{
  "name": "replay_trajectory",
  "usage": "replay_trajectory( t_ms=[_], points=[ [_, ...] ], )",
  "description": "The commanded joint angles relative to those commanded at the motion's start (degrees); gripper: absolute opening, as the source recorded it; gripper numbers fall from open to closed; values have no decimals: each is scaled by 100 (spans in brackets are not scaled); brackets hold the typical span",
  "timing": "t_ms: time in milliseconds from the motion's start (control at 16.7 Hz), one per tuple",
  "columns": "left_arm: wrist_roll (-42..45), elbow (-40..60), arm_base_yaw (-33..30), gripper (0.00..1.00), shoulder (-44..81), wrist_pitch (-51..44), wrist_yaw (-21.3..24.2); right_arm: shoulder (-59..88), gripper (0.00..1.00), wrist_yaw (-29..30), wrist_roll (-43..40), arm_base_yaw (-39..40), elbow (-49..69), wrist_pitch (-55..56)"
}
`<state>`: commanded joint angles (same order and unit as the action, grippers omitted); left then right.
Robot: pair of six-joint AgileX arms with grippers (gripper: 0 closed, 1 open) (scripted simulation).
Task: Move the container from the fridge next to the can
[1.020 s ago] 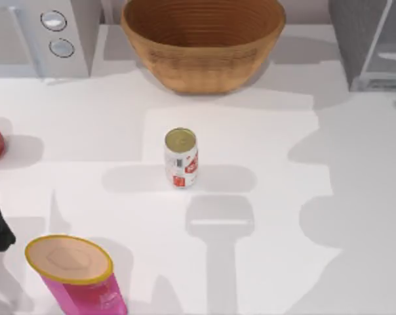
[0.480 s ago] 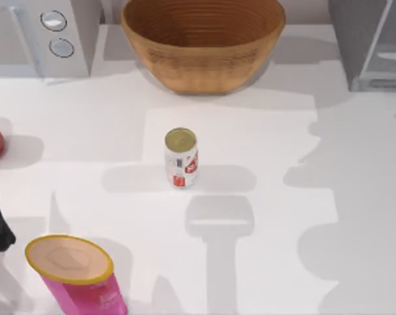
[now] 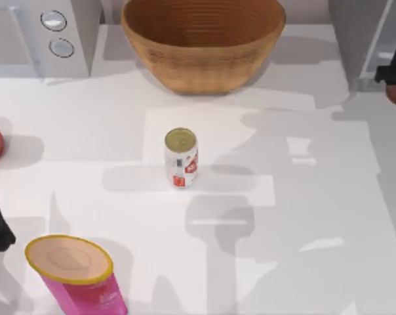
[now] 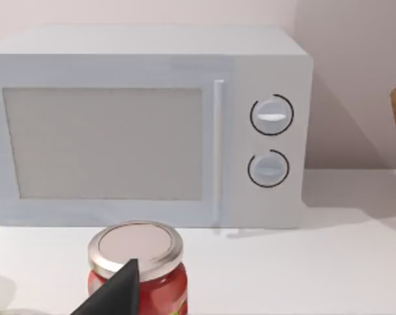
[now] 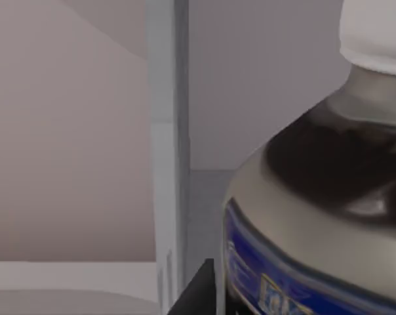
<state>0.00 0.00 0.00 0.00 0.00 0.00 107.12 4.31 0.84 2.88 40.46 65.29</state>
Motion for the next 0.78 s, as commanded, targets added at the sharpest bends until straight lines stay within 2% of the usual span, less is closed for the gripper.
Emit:
replay_trajectory(
  t_ms=[300,480,600,780],
  points=[
    [0,0,0,100,0,0,0,434,0,2254,4,2227,-214,641],
    [0,0,0,100,0,0,0,555,0,3341,7,3300,-351,922],
    [0,0,0,100,0,0,0,587,0,3782,8,3741,-421,1041],
    [0,0,0,100,0,0,0,595,0,3985,8,3943,-459,1097]
  ],
)
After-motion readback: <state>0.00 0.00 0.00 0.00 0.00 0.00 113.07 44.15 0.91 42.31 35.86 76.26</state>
